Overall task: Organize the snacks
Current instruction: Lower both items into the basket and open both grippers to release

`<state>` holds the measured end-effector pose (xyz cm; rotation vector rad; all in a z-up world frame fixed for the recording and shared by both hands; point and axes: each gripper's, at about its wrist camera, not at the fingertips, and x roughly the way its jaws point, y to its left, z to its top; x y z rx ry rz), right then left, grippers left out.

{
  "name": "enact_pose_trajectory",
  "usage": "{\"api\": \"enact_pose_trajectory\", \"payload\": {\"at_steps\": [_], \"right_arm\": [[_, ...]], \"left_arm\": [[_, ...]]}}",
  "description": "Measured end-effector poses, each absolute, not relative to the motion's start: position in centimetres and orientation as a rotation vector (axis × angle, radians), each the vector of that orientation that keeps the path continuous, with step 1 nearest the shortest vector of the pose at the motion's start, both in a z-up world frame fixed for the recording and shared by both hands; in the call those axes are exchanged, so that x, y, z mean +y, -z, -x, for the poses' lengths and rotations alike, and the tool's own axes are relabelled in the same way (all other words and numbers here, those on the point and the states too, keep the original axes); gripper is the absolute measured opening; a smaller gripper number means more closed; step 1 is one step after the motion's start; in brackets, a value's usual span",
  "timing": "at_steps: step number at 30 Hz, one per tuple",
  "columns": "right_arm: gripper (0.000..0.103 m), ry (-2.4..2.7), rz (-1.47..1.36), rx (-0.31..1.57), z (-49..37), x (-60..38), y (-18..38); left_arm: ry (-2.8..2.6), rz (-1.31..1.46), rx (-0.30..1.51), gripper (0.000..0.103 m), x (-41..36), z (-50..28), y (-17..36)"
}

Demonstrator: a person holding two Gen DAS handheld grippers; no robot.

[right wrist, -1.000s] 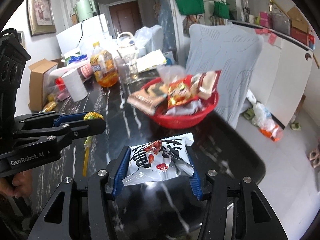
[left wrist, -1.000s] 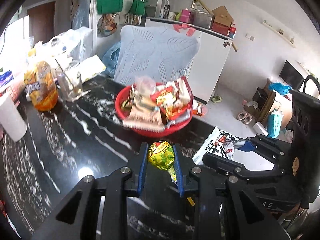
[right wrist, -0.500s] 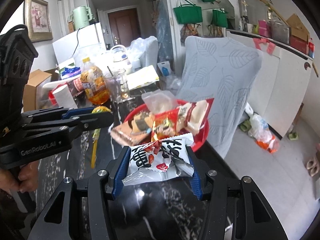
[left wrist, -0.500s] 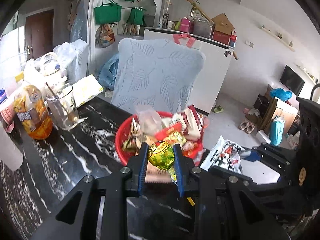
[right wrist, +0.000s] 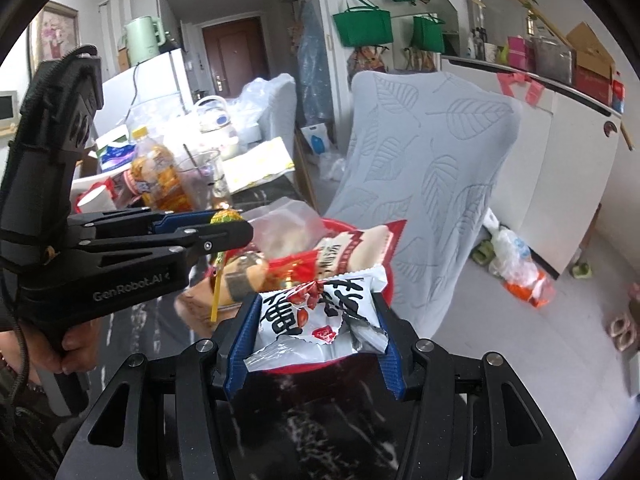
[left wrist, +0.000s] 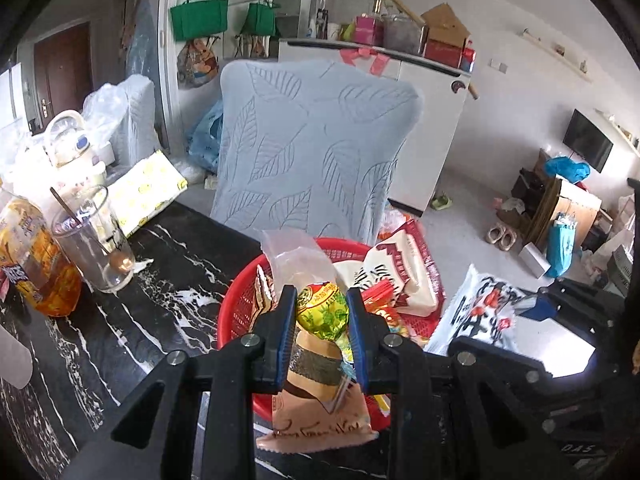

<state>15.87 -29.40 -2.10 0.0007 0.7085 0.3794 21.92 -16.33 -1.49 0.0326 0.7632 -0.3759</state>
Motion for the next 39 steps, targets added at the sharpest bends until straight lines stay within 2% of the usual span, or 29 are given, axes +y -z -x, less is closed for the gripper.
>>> {"api": "enact_pose_trajectory", "payload": {"at_steps": [9, 10, 11, 12, 13, 14, 39], "right_arm": [[0.053, -0.385, 0.0, 0.719, -17.3, -29.7, 2.3], [0.053, -0.386, 0.0, 0.717, -17.3, -29.7, 2.3], [0.053, -0.385, -0.002, 0.714, -17.4, -29.7, 2.2], [0.053, -0.382, -0.006, 0.712, -17.4, -29.8, 2.1], [0.053, -0.382, -0.01, 0.711, -17.5, -29.9, 2.1], [0.053, -0.384, -0.013, 0.711, -17.6, -29.8, 2.1], [0.053, -0.43, 0.018, 0.651, -18.3, -27.4, -0.5]], "left_arm": [[0.318, -0.105, 0.768, 0.025, -17.0, -22.1, 1.4], [0.318, -0.099, 0.772, 0.029, -17.0, -22.1, 1.4], [0.317, -0.092, 0.774, 0.041, -16.9, -22.0, 1.3], [0.315, -0.087, 0.771, 0.05, -16.8, -22.0, 1.3], [0.313, -0.079, 0.763, 0.065, -16.7, -21.9, 1.2], [0.313, -0.069, 0.752, 0.067, -16.5, -21.8, 1.2], [0.214, 0.004, 0.708, 0.067, -12.6, -20.2, -1.9]]}}
